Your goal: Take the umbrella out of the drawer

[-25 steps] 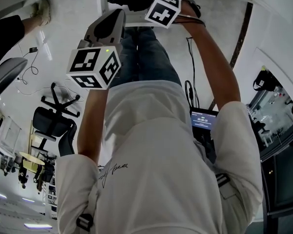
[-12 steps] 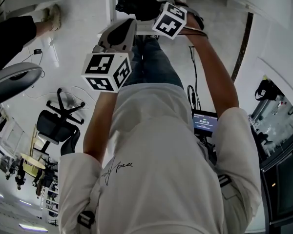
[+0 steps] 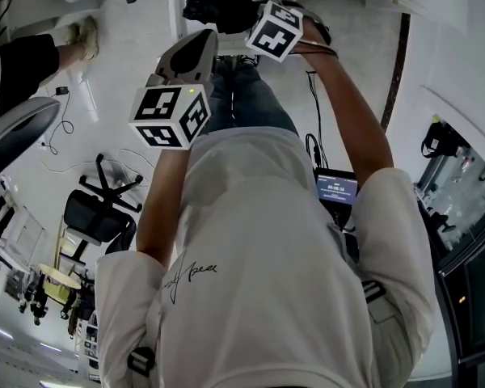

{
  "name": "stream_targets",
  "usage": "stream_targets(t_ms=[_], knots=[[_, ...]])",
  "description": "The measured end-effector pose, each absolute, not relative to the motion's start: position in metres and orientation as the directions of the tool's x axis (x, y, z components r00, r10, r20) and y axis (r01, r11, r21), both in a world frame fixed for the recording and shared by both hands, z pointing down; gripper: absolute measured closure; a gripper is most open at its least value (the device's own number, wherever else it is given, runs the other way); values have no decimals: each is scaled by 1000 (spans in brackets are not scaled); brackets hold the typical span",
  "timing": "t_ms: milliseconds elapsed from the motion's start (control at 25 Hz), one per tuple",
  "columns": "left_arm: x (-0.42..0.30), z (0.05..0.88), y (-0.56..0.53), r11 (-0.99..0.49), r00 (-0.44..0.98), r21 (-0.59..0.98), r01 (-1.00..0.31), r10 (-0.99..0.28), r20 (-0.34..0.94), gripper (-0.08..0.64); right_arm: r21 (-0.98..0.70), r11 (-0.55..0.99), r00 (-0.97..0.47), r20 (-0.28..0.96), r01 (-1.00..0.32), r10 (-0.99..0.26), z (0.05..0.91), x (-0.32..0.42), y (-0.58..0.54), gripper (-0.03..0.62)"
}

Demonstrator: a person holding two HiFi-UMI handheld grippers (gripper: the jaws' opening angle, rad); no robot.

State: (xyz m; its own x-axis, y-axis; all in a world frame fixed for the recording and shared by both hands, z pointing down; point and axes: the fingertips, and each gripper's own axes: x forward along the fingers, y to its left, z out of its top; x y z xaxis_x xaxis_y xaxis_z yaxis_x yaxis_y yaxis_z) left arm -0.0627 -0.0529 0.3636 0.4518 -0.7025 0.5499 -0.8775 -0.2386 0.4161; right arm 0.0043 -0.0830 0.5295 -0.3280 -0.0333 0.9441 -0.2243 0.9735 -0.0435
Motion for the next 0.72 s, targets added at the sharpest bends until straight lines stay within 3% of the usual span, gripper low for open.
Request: stream_targets(t_ms=[720], knots=[[-63, 356, -46, -265, 473, 420, -868, -696, 541, 543, -45, 962, -353, 934, -270, -56, 512, 8, -68, 345]])
